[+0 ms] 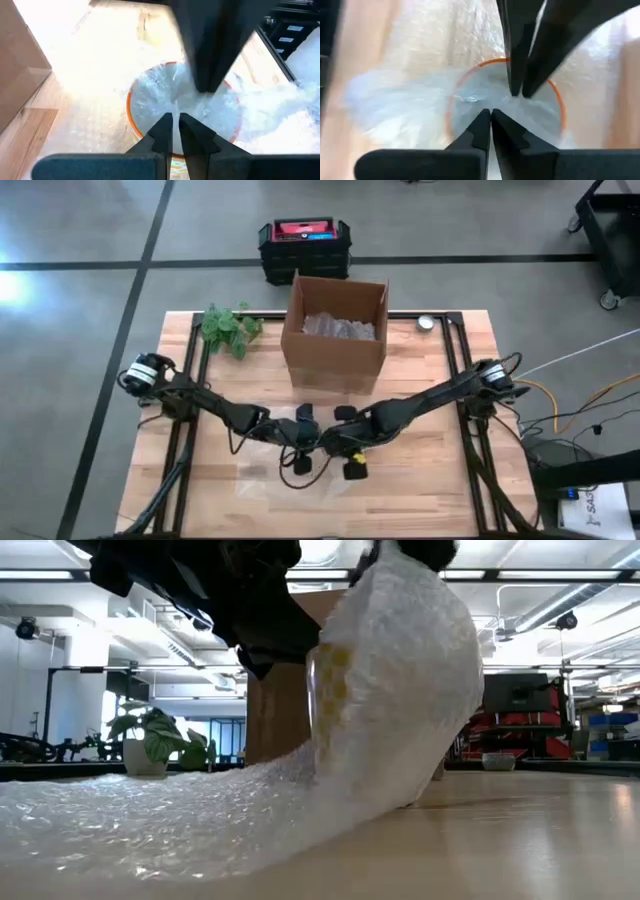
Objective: Wrap mug
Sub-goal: Wrap the yellow cup in bubble wrap
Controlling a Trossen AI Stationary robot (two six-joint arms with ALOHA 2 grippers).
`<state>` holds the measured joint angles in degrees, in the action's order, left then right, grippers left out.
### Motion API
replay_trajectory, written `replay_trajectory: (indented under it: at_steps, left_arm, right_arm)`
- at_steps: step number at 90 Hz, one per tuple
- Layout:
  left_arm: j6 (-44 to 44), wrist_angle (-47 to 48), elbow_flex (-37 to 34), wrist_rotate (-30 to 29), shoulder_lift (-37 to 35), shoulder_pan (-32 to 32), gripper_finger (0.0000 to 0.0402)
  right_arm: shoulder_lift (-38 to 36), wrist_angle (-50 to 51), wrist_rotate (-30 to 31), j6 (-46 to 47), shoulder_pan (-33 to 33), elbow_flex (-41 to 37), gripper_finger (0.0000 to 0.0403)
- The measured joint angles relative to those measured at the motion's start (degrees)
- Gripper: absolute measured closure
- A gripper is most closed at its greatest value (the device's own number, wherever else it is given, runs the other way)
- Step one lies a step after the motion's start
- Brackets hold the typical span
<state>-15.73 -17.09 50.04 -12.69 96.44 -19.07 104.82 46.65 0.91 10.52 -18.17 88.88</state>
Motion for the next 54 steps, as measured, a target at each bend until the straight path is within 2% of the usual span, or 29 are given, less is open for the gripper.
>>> replay_trajectory:
  at_steps: [9,19,35,54]
  left_arm:
    - [0.0,0.0,0.0,0.1,0.0,0.0,0.0381]
    - [0.0,0.0,0.0,0.1,0.0,0.0,0.0381]
    - [0.0,0.0,0.0,0.2,0.0,0.0,0.0381]
    - [-0.2,0.0,0.0,0.3,0.0,0.0,0.0381]
  right_arm:
    - [-1.8,-0.2,-0.6,0.5,-0.3,-0.1,0.0400]
    - [-2.0,-3.4,-4.2,0.9,-0.3,-0.2,0.0400]
    - [2.0,-7.6,-5.9,0.3,-0.3,-0.9,0.0400]
    - [5.6,-6.6,-5.8,0.2,1.1,-0.7,0.0400]
